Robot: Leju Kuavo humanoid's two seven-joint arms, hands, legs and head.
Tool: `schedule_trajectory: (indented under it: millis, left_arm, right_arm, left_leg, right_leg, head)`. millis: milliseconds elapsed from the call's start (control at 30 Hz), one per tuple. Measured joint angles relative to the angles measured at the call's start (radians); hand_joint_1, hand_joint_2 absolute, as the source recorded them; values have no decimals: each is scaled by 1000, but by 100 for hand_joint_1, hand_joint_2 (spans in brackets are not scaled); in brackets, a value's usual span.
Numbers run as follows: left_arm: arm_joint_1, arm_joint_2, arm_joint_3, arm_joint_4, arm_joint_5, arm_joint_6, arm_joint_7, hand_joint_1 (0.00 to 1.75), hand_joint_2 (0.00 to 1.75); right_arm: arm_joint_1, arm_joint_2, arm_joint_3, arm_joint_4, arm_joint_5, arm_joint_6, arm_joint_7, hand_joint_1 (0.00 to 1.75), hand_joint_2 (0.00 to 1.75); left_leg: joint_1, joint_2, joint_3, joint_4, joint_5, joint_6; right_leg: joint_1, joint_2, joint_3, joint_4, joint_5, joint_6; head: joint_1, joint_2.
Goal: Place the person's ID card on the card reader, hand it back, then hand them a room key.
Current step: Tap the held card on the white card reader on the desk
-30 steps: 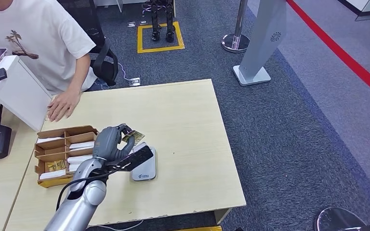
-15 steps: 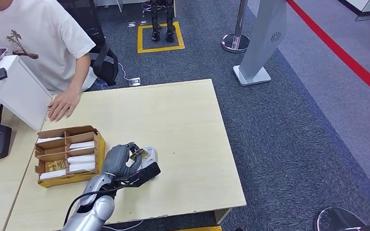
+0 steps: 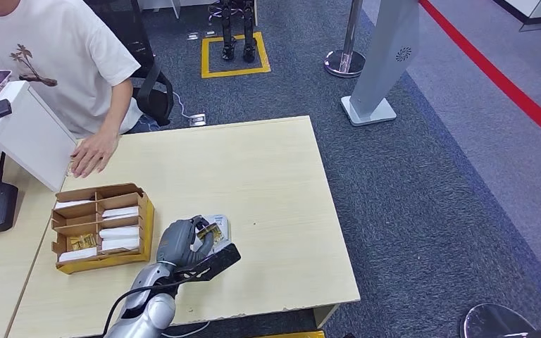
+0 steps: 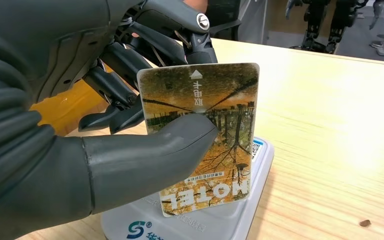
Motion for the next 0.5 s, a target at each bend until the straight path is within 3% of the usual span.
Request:
schedule_trajectory:
  millis: [500]
  left_arm:
    - [0,34,60,-44,27,15,0,175,175]
  right_arm:
    - [8,0,0,0,-8,4,-2,0,0]
  left_leg:
    - [0,0,0,0,0,0]
  right_leg:
    - [0,0,0,0,0,0]
  head:
    - [0,0]
